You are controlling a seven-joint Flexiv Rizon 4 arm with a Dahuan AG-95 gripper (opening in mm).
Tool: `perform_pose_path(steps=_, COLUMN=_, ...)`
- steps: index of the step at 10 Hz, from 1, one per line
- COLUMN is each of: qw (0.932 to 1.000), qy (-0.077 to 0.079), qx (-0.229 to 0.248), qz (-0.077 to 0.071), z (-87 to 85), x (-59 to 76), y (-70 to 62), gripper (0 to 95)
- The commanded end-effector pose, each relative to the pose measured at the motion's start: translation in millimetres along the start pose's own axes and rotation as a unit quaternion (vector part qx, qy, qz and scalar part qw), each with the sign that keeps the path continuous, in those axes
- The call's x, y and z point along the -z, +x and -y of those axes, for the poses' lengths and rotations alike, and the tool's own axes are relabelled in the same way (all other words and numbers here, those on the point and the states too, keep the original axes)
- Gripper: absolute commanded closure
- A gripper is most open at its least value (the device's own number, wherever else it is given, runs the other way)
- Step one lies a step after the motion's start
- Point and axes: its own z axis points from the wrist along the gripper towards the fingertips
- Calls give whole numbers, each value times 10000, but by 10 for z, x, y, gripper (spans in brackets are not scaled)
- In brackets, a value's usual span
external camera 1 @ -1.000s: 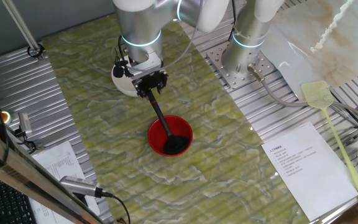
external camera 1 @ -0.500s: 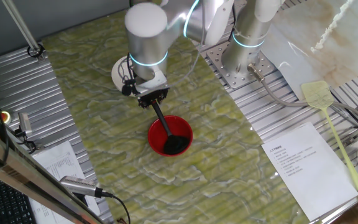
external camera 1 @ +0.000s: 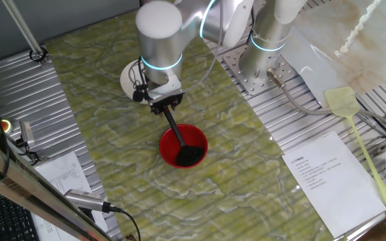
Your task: Scoop water with a large spoon from one bowl to another
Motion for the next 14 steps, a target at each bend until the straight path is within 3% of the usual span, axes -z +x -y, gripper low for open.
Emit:
perform_pose_path(steps=1, qw=10000, qy=19, qx=66, qz=8, z=-93, x=-6, y=30, gripper=570)
perform_pose_path(steps=3, qw=9999, qy=25, qx=114, qz=3, z=-127, x=-54, y=41, gripper=570)
perform_pose_path(steps=4, qw=9999, qy=32, qx=147, qz=-14, z=-130, x=-77, y=40, gripper=760)
perform_pose_path(steps=12, qw=9998, qy=159, qx=89, qz=-61, z=-79, x=-110, y=24, gripper=760)
perform_pose_path(steps=13, qw=9998, qy=158, qx=108, qz=-76, z=-52, x=-100, y=18, gripper=570)
perform_pose_path(steps=14, qw=9998, qy=156, qx=125, qz=-97, z=-30, x=-92, y=16, gripper=570)
